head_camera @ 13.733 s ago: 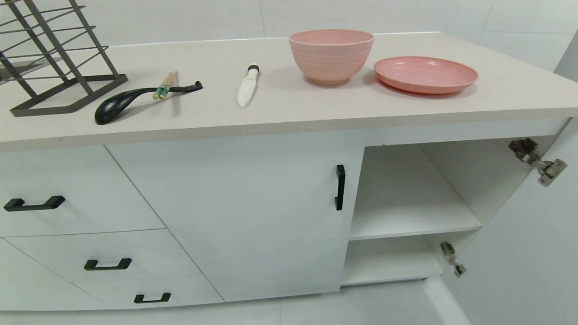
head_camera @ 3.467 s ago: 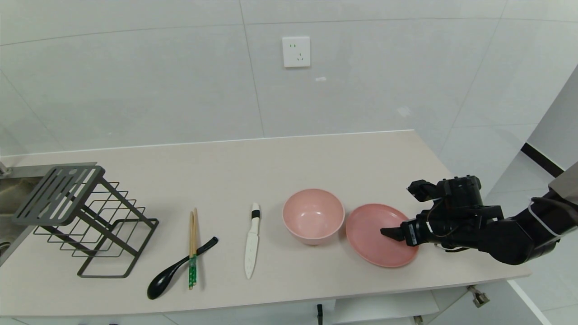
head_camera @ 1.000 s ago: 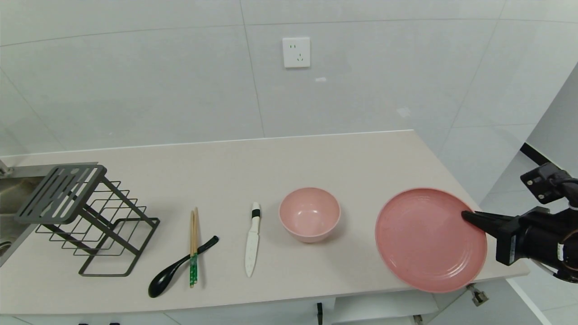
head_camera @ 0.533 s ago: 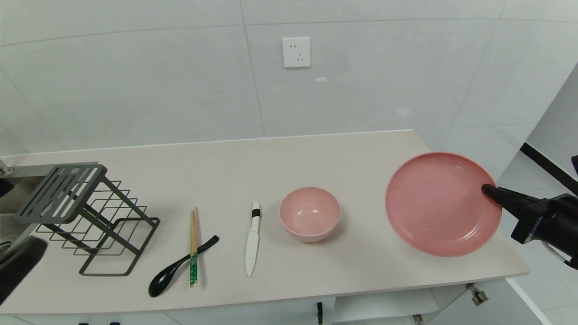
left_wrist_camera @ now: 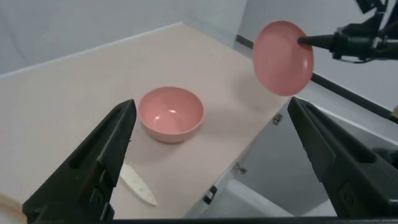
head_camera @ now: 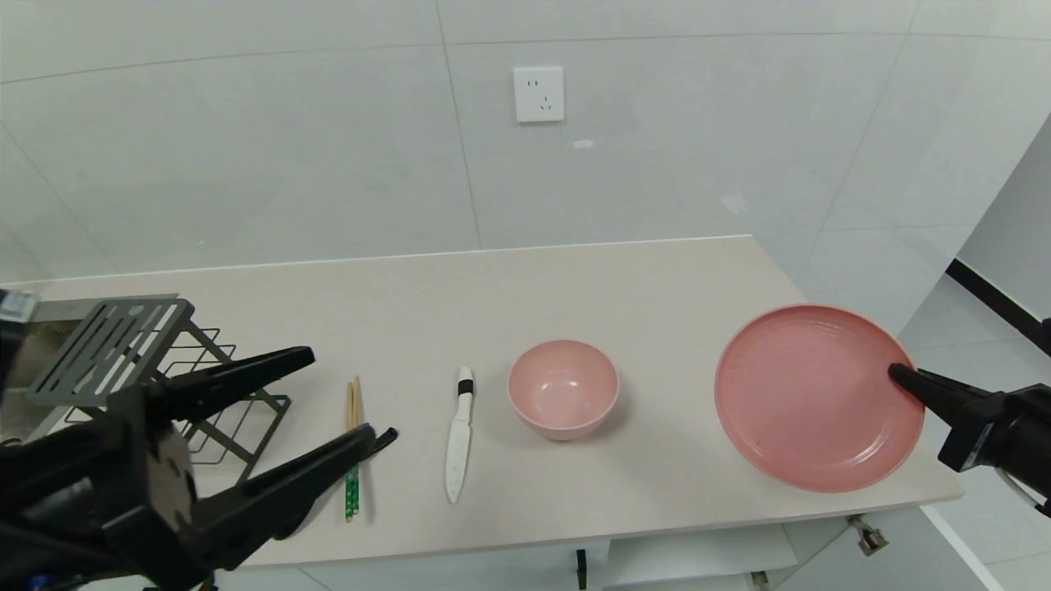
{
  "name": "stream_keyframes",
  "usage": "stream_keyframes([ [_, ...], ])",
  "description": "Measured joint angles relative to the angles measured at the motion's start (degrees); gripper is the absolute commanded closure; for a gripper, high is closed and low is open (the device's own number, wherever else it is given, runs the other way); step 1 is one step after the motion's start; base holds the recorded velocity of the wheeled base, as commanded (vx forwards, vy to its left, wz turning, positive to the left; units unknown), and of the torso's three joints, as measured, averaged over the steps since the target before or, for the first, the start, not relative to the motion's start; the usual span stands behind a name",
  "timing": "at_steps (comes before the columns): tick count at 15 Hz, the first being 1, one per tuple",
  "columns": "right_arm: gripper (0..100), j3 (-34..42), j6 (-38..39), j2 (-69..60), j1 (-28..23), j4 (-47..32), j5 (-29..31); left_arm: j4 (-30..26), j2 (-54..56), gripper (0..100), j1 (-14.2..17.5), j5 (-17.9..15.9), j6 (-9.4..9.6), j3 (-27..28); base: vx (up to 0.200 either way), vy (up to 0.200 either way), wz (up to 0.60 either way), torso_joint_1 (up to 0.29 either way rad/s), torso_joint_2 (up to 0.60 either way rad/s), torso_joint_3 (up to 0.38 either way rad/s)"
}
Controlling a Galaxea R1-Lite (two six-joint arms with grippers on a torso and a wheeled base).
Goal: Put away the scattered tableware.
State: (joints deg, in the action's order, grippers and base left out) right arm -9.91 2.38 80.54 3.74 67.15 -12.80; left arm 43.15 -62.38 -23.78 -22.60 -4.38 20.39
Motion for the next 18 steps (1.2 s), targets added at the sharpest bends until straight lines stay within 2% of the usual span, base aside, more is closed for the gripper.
stream_keyframes([
  [3,100,1.04,0.00,0.55,0.00,0.90,-0.02,0.68,-7.46,0,-1.65,-0.09,-0.55,2.34,0.000,0.000,0.00,0.000,0.00,0.000],
  [6,100,1.56,-0.17,-0.76,0.11,2.24,-0.15,4.46,-16.29,0,-1.90,0.16,-1.52,5.84,0.000,0.000,0.00,0.000,0.00,0.000],
  [9,100,3.63,-0.82,-3.86,0.22,2.68,-0.20,7.25,-24.22,0,-1.90,4.21,-1.94,9.34,0.000,0.000,0.00,0.000,0.00,0.000],
  [12,100,7.22,-0.99,-6.53,0.35,2.60,-0.20,7.36,-32.49,0,-1.88,9.63,-3.39,12.31,0.000,0.000,0.00,0.000,0.00,0.000],
  [14,100,8.44,-1.01,-7.89,0.35,2.65,-0.20,7.40,-37.36,0,-1.90,12.09,-3.69,14.23,0.000,0.000,0.00,0.000,0.00,0.000],
  [18,100,8.16,-1.05,-7.53,0.35,2.71,-0.20,7.09,-42.74,0,-2.40,12.51,-3.56,15.79,0.000,0.000,0.00,0.000,0.00,0.000],
])
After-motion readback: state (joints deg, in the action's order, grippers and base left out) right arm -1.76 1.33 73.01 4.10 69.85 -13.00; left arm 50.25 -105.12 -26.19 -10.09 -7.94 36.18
